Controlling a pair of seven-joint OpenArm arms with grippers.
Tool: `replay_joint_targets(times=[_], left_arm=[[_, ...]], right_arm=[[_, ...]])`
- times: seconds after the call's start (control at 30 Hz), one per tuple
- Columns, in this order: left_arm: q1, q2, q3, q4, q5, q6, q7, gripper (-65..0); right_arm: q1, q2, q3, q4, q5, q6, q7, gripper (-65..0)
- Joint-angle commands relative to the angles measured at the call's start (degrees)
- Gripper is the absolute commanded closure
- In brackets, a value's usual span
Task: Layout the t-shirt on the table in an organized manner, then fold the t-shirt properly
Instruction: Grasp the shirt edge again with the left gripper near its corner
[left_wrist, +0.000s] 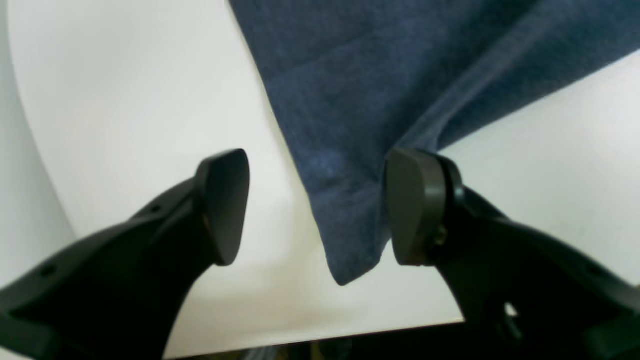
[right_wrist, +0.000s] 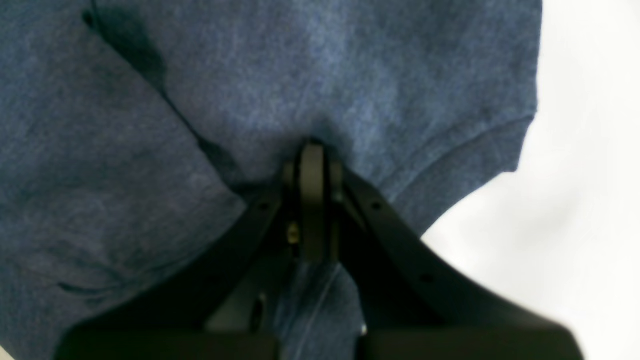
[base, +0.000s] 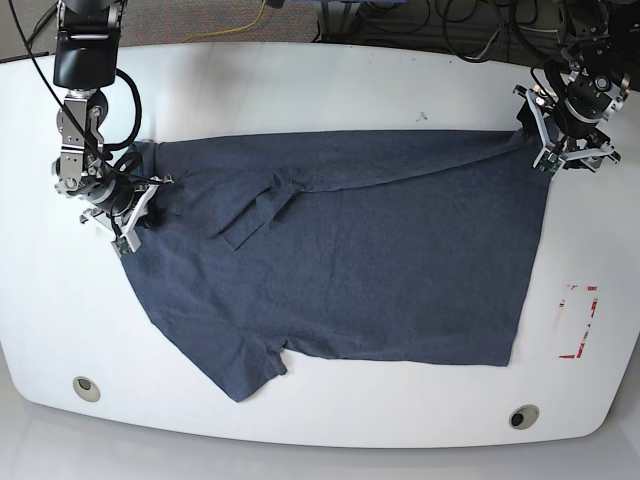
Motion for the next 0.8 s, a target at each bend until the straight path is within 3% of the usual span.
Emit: replay_joint_targets(times=[0.0, 0.63, 0.77], left_arm=[[-0.4, -0.9, -0.5, 1.2, -1.1, 0.4, -0.7, -40.3], [-0.1, -2.0, -0.3, 0.9, -7.4, 0.4, -0.7, -40.3], [-0.1, -3.8, -0.2, 0.9, -10.8, 0.4, -0.7, -40.3]], right_arm=[[0.1, 0.0, 0.1, -0.2, -2.3, -0.4, -3.3, -0.1], [0.1, -0.8, 0.0, -0.2, -2.3, -0.4, -3.3, -0.1], [0.1, -0.8, -0.1, -0.2, -2.3, -0.4, -3.3, -0.1]])
